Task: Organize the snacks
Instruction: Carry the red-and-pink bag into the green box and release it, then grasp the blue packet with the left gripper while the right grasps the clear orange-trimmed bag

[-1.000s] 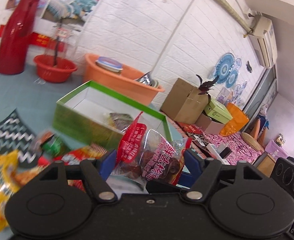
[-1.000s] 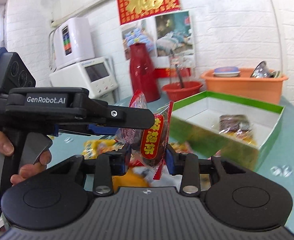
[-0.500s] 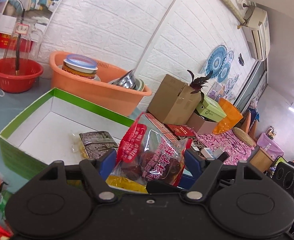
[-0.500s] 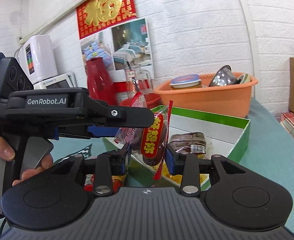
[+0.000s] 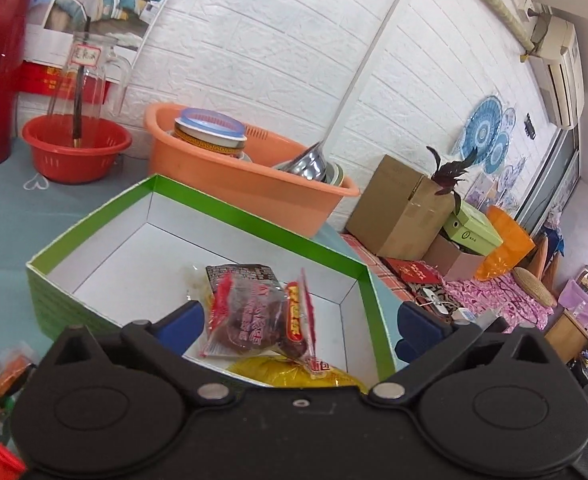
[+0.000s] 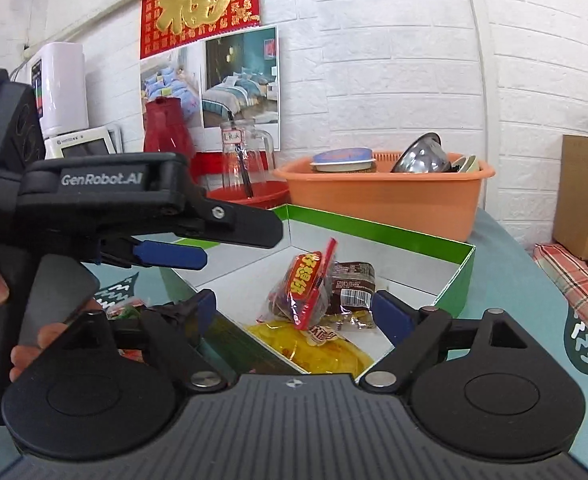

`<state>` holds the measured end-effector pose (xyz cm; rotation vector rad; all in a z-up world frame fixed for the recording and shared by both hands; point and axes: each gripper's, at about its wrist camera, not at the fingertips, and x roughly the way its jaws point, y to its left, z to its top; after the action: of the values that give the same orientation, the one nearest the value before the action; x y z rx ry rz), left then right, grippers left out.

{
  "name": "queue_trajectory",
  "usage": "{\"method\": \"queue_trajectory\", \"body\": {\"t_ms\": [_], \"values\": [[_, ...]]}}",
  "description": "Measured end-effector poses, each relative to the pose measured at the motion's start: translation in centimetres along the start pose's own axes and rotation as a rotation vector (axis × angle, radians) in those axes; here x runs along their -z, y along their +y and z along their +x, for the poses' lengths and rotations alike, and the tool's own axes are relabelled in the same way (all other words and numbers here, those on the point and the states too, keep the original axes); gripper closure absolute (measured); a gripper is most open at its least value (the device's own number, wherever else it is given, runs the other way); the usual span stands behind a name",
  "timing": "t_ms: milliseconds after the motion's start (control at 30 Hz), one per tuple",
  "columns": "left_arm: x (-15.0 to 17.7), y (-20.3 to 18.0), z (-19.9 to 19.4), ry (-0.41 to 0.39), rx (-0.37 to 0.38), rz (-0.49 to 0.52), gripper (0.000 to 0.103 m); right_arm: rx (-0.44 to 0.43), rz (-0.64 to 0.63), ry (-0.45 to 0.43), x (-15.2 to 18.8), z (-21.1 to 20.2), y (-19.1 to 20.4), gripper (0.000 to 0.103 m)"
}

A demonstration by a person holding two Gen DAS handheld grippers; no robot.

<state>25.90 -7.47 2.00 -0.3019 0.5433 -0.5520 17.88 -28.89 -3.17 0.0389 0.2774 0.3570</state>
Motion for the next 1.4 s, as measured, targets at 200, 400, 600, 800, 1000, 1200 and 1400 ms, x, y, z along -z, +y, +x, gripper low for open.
{"method": "queue_trajectory", "body": {"t_ms": [200, 400, 600, 800, 1000, 1200, 1400], "values": [[-0.5, -1.5, -3.8, -0.026, -0.014, 0.002, 0.0, -0.003, 0.005, -0.036, -0.7, -2.9, 0.7, 0.0], [1.2, -3.2, -7.8, -0.02, -0.04, -0.003, 0.0, -0.027, 0.009, -0.087, -0.6, -7.8, 1.9, 0.0], [5.3, -4.4, -10.6, 0.031, -0.054, 0.044, 0.0, -0.037, -0.009, -0.069, 1.8, -11.8, 3.4, 0.0], [9.7, -3.8, -11.9, 0.083, -0.02, -0.023, 0.0, -0.066, 0.034, 0.009, 5.3, -13.4, 4.5, 0.0], [12.4, -2.7, -13.9, 0.081, -0.049, -0.066, 0.0, -0.1, 0.009, 0.086, 7.1, -12.6, 5.9, 0.0], [13.1, -1.1, -16.0, 0.069, -0.082, -0.094, 0.0, -0.133, -0.074, 0.108, 7.2, -10.1, 7.6, 0.0], [13.4, -0.3, -16.5, 0.08, -0.09, -0.071, 0.0, -0.134, -0.07, 0.188, 8.1, -8.7, 8.2, 0.0]]}}
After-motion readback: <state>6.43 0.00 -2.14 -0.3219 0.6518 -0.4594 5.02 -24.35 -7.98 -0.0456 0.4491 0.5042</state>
